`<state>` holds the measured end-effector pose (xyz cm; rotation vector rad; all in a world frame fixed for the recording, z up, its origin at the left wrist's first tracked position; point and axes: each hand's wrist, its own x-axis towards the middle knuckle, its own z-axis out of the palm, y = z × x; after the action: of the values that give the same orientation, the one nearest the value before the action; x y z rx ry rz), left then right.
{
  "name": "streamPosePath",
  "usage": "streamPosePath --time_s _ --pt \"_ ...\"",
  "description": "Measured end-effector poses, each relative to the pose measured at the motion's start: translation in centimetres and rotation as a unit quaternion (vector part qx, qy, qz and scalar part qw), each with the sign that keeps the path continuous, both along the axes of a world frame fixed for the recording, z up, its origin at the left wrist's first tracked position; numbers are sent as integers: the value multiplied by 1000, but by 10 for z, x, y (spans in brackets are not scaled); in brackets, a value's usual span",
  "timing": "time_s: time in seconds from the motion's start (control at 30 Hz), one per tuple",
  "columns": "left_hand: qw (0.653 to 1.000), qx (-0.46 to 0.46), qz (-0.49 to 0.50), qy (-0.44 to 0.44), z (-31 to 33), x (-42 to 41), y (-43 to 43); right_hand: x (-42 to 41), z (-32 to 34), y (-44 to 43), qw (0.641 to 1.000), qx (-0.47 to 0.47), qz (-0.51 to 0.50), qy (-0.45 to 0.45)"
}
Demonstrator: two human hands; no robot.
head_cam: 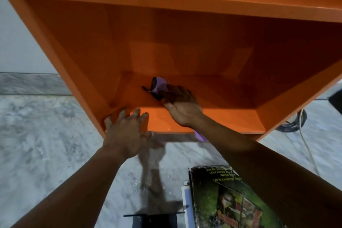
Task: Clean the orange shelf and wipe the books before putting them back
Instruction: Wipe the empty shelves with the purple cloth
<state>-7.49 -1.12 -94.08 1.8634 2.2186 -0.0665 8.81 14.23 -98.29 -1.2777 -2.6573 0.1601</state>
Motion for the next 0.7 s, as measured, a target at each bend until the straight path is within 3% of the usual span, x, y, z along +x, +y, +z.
streamPosePath --time_s 0.27,0.37,0.5,0.6,0.7 --pt "999 27 -3 -29 18 -19 -32 4 7 -66 990 -7 138 -11" --pt "998 28 44 -30 19 -24 -43 7 4 -83 988 -4 157 7" --pt "990 59 131 -12 21 -26 -57 14 -13 -98 971 81 220 48" --pt "957 85 267 -71 25 -30 -61 9 -9 -99 944 117 290 108" --pt "897 94 402 -158 24 -44 -57 -18 13 -95 943 117 239 202"
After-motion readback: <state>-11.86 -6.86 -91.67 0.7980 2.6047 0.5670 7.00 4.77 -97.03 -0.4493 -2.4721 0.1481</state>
